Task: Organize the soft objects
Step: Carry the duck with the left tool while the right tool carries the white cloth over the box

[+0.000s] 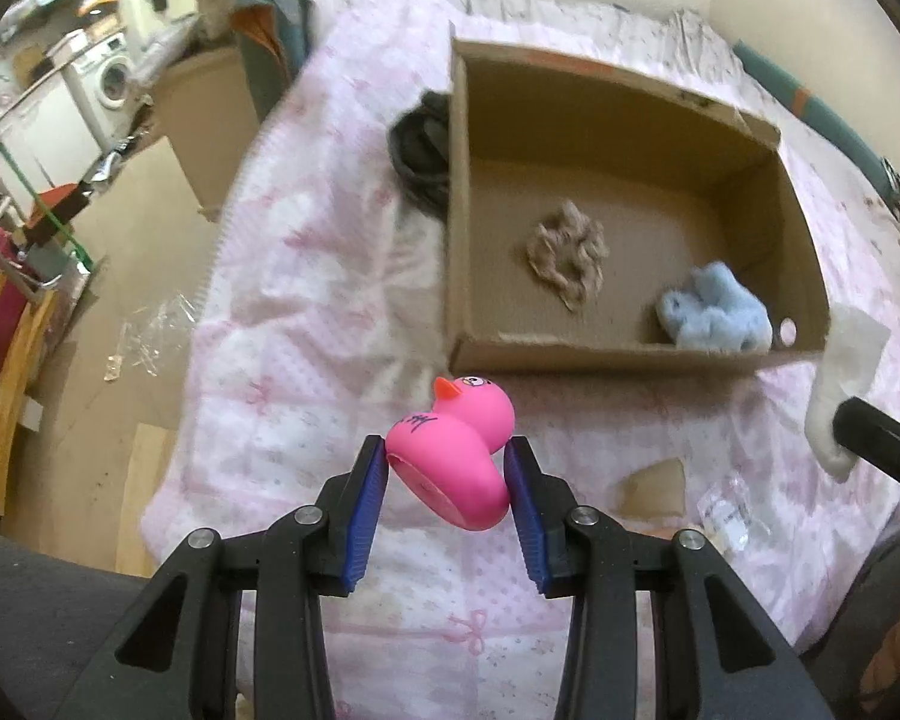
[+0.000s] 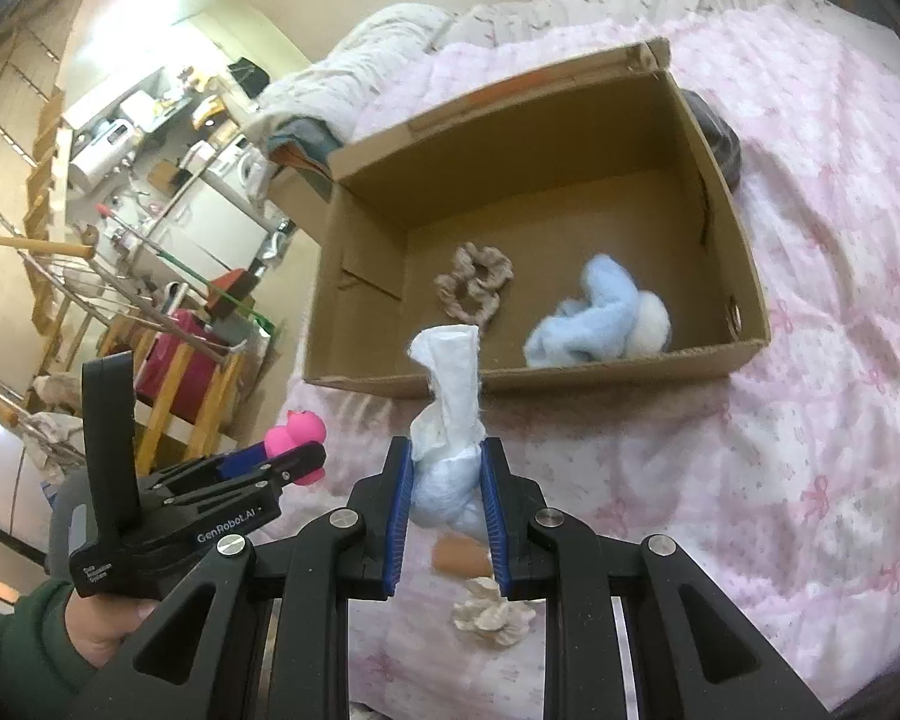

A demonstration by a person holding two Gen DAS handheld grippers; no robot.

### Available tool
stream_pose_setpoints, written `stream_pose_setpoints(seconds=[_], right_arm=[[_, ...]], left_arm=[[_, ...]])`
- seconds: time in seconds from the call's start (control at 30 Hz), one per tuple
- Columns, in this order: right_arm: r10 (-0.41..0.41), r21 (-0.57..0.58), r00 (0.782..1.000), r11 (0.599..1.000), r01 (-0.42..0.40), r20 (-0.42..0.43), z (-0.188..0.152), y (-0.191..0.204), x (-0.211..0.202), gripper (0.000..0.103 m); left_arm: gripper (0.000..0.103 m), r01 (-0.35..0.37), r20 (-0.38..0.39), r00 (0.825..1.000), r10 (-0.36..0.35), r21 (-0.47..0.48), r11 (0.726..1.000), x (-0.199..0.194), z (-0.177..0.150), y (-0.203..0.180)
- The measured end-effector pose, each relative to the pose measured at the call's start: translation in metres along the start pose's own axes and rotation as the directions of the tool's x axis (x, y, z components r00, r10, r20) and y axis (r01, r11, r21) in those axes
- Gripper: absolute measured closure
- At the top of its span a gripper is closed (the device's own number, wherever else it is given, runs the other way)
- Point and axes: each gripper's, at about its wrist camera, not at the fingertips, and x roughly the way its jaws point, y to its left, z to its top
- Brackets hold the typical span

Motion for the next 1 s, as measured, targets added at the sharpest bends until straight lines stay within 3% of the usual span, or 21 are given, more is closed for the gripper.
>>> stream_pose_setpoints(seconds=[0.2,0.47,0.8,1.0], right_arm=[[0.025,-0.018,0.998,1.000,-0.024,0.060,-0.001,0.002,-0.015,0.079],[-0.045,-0.031,0.985,0.998,0.051,0.168,0.005,0.002,-0.038,0.079],[-0.016,-0.061,0.951,0.997,0.037,0.309,0.034,0.016,-0.073,0.079],[-0.042,-0.095,0.948,0.993,0.075,0.314,0.068,0.014,-0.060,0.079]], left_arm=[[0.066,-0.025,0.096,0.995,0.026,-0.011,1.000,-0.021,0.005,0.004],[0.066,0.007,0.216,0.976,-0.003,-0.017,1.000,-0.062,0.022,0.002],[0.066,0.039,0.304,0.952,-0.047,0.032,0.999,-0.087,0.067,-0.018],[0.066,0.034,0.292,0.955,-0.045,0.045,0.998,-0.068,0.098,-0.035]])
